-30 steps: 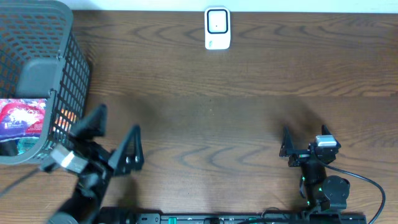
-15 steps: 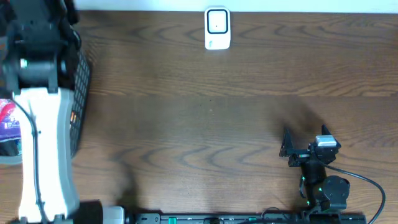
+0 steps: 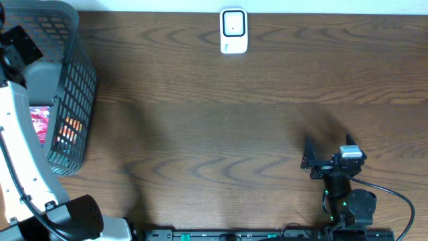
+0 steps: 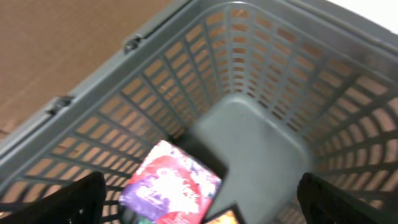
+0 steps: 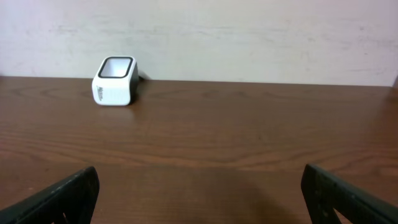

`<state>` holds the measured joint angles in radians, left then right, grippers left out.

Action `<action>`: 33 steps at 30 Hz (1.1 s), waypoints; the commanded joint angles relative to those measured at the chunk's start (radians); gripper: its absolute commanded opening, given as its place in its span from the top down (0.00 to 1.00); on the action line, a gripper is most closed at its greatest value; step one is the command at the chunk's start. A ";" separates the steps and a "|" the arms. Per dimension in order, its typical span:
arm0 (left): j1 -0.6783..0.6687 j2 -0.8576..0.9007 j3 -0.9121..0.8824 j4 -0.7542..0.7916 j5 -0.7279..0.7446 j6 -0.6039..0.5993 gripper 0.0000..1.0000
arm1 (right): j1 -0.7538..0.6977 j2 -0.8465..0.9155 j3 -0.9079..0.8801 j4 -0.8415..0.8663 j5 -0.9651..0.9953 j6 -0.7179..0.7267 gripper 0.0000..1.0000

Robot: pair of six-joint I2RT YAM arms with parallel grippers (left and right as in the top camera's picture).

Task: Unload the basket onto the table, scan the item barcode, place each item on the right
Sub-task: 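Reach the left gripper down into the grey basket, then grasp the purple-red floral pack with the left gripper and lift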

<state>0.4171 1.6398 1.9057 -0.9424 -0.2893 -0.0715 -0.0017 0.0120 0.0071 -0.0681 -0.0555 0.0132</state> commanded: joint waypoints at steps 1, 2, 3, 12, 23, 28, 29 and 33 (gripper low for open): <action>0.043 0.022 -0.036 -0.007 -0.050 -0.150 0.02 | -0.006 -0.006 -0.002 -0.003 -0.003 -0.011 0.01; 0.057 0.041 -0.044 -0.044 -0.142 -0.293 0.02 | -0.006 -0.006 -0.002 -0.003 -0.003 -0.011 0.01; 0.071 0.072 -0.045 -0.100 -0.196 -0.422 0.02 | -0.006 -0.006 -0.002 -0.003 -0.003 -0.011 0.01; 0.075 0.257 -0.046 -0.192 -0.197 -0.529 0.02 | -0.006 -0.006 -0.002 -0.003 -0.003 -0.011 0.01; 0.074 0.461 -0.046 -0.179 -0.194 -0.560 0.36 | -0.006 -0.006 -0.002 -0.003 -0.003 -0.011 0.01; 0.074 0.496 -0.046 -0.135 -0.195 -0.582 0.31 | -0.006 -0.006 -0.002 -0.003 -0.003 -0.011 0.01; 0.074 0.498 -0.046 -0.129 -0.195 -0.591 0.30 | -0.006 -0.006 -0.002 -0.003 -0.003 -0.011 0.01; 0.074 0.502 -0.051 -0.112 -0.195 -0.600 0.18 | -0.006 -0.006 -0.002 -0.003 -0.003 -0.011 0.01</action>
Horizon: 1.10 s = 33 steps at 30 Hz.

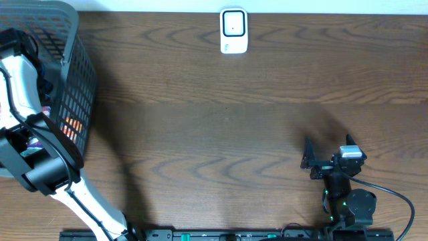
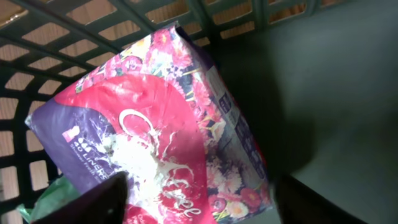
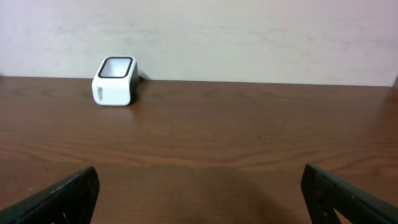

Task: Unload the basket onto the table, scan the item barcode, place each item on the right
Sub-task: 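Grasp the purple-red floral pack with the left gripper and lift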

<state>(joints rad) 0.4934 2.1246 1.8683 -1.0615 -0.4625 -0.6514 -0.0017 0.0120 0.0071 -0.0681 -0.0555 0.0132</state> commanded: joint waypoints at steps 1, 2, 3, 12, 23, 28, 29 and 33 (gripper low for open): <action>-0.002 0.021 -0.013 0.013 -0.022 -0.020 0.11 | -0.006 -0.006 -0.002 -0.003 -0.003 -0.011 0.01; -0.002 0.027 -0.013 0.021 -0.022 -0.020 0.06 | -0.006 -0.006 -0.002 -0.003 -0.003 -0.011 0.01; -0.002 0.037 -0.013 0.024 -0.021 -0.019 0.05 | -0.006 -0.006 -0.002 -0.003 -0.003 -0.011 0.01; 0.000 0.119 -0.013 0.023 -0.021 0.003 0.07 | -0.006 -0.006 -0.002 -0.003 -0.003 -0.011 0.01; 0.000 0.137 -0.014 -0.033 -0.021 0.079 0.93 | -0.006 -0.006 -0.002 -0.003 -0.003 -0.011 0.01; -0.001 0.108 0.004 -0.126 -0.020 0.078 0.93 | -0.006 -0.006 -0.002 -0.003 -0.003 -0.011 0.01; -0.002 0.093 0.004 -0.136 -0.019 0.078 0.93 | -0.006 -0.006 -0.002 -0.003 -0.003 -0.011 0.01; -0.002 -0.058 0.004 -0.137 0.038 0.078 0.93 | -0.006 -0.006 -0.002 -0.003 -0.003 -0.011 0.01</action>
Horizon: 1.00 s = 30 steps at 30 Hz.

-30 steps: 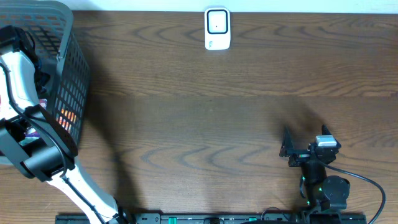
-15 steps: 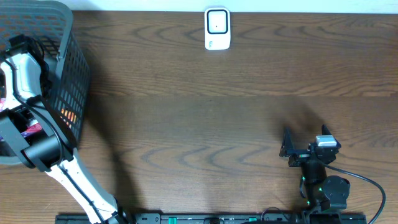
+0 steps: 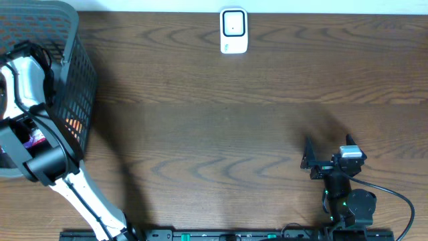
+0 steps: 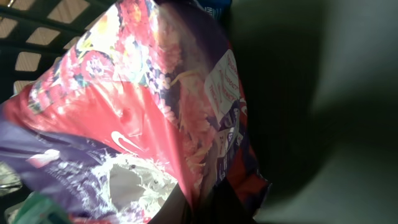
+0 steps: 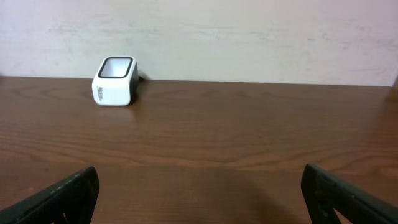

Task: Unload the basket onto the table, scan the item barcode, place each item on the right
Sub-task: 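Grasp the purple-red floral pack with the left gripper and lift, then carry the floral pack past the scanner and release it on the table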

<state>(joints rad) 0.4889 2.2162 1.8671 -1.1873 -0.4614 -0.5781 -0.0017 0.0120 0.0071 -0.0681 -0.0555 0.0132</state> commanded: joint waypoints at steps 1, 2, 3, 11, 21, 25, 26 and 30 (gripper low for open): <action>0.003 -0.193 0.005 -0.003 0.060 0.005 0.93 | -0.006 -0.006 -0.002 -0.004 -0.003 -0.011 0.01; 0.003 -0.225 0.005 0.006 0.079 0.005 0.93 | -0.006 -0.006 -0.002 -0.003 -0.003 -0.011 0.01; 0.003 -0.265 0.005 0.019 0.100 0.005 0.93 | -0.006 -0.006 -0.002 -0.004 -0.003 -0.011 0.01; 0.003 -0.620 0.005 0.161 0.306 0.005 0.93 | -0.006 -0.006 -0.002 -0.003 -0.003 -0.011 0.01; -0.163 -0.925 0.005 0.465 0.977 -0.061 0.93 | -0.006 -0.006 -0.002 -0.004 -0.003 -0.011 0.01; -0.447 -0.912 0.002 0.463 0.924 -0.012 0.93 | -0.006 -0.006 -0.002 -0.003 -0.003 -0.011 0.01; -0.500 -0.901 0.002 0.456 0.902 0.010 0.93 | -0.006 -0.006 -0.002 -0.003 -0.003 -0.011 0.01; -0.785 -0.783 0.002 0.385 0.722 0.091 0.93 | -0.006 -0.006 -0.002 -0.004 -0.003 -0.011 0.01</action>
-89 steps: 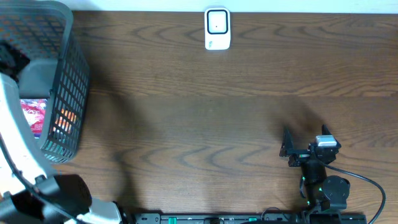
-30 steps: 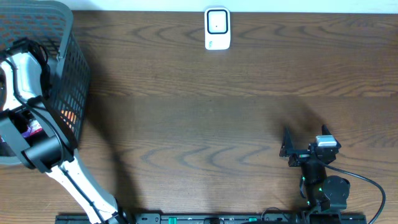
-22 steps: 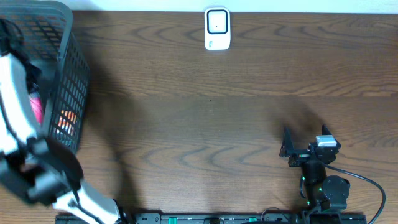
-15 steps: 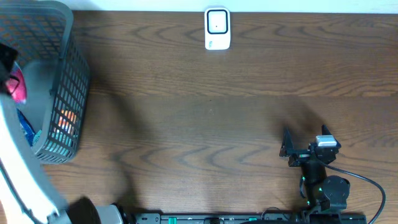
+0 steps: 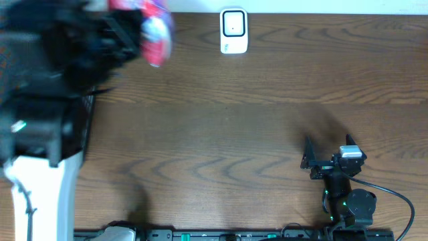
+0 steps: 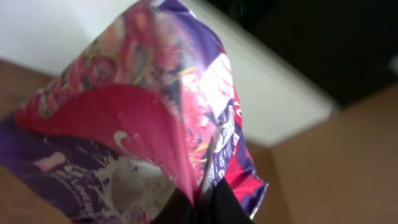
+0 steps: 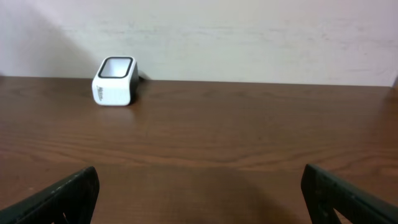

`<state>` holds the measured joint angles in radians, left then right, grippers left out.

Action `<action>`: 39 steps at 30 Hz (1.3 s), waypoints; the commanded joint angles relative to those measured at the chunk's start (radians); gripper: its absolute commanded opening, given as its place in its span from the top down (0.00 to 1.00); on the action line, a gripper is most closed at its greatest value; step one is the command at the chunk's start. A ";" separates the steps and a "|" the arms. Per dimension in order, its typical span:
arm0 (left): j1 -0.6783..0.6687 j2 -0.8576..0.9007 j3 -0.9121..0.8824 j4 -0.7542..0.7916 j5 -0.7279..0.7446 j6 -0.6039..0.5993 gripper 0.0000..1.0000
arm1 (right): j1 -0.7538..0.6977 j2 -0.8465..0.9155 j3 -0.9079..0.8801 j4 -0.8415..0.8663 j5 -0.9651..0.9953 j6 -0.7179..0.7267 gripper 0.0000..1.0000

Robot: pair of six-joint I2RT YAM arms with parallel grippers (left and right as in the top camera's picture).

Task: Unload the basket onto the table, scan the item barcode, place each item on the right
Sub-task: 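Carry the floral pack past the scanner and release it on the table, then return the left gripper into the basket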

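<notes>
A pink and purple flowered packet (image 5: 151,27) hangs high above the table's far left, blurred and close to the overhead camera. My left gripper (image 5: 124,35) is shut on it. In the left wrist view the packet (image 6: 137,118) fills the frame, with a white label strip on its right side, and the left gripper (image 6: 198,204) pinches its lower edge. The white barcode scanner (image 5: 233,30) stands at the table's far edge, also seen as the scanner (image 7: 114,81) at far left. My right gripper (image 5: 311,158) rests open near the front right, with nothing between its fingers (image 7: 68,194).
The raised left arm covers most of the grey mesh basket (image 5: 85,124) at the left edge. A pale wall (image 7: 249,37) runs behind the table's far edge. Bare wooden tabletop (image 5: 221,134) lies between the scanner and the right gripper.
My left gripper was down in the basket, shut on the packet. Now it holds the packet high above the table's far left, out of the basket. The right arm has not moved.
My left gripper was open above the basket, with the packet lying inside. Then it was lower, with its fingers on either side of the packet. Then it was shut on the packet's edge. Now the packet is lifted clear of the basket.
</notes>
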<state>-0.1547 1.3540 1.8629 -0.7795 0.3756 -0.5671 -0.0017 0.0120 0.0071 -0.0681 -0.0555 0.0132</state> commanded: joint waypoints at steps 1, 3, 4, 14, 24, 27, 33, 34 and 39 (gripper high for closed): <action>-0.189 0.115 0.006 -0.027 -0.144 0.098 0.93 | -0.006 -0.006 -0.002 -0.003 -0.003 -0.011 0.01; -0.253 0.177 0.006 -0.027 -0.169 0.122 0.92 | -0.006 -0.006 -0.002 -0.003 -0.003 -0.011 0.01; -0.305 0.246 0.006 -0.024 -0.172 0.129 0.92 | -0.006 -0.006 -0.002 -0.003 -0.003 -0.011 0.01; -0.481 0.700 0.006 0.128 -0.186 0.219 0.93 | -0.006 -0.006 -0.002 -0.003 -0.003 -0.011 0.01; -0.489 0.834 0.008 0.220 -0.181 0.237 0.20 | -0.006 -0.006 -0.002 -0.004 -0.003 -0.011 0.01; -0.478 0.735 0.008 0.196 -0.175 0.237 0.12 | -0.006 -0.006 -0.002 -0.003 -0.003 -0.011 0.01; -0.394 0.485 0.008 0.163 -0.190 0.238 0.11 | -0.006 -0.006 -0.002 -0.003 -0.003 -0.011 0.01; -0.365 0.443 0.008 0.150 -0.207 0.238 0.11 | -0.006 -0.006 -0.002 -0.003 -0.003 -0.011 0.01; -0.108 0.237 0.008 0.042 -0.377 0.237 0.11 | -0.006 -0.006 -0.002 -0.003 -0.003 -0.011 0.01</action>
<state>-0.4217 1.6752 1.8679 -0.6750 0.1417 -0.3389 -0.0017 0.0116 0.0071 -0.0681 -0.0555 0.0132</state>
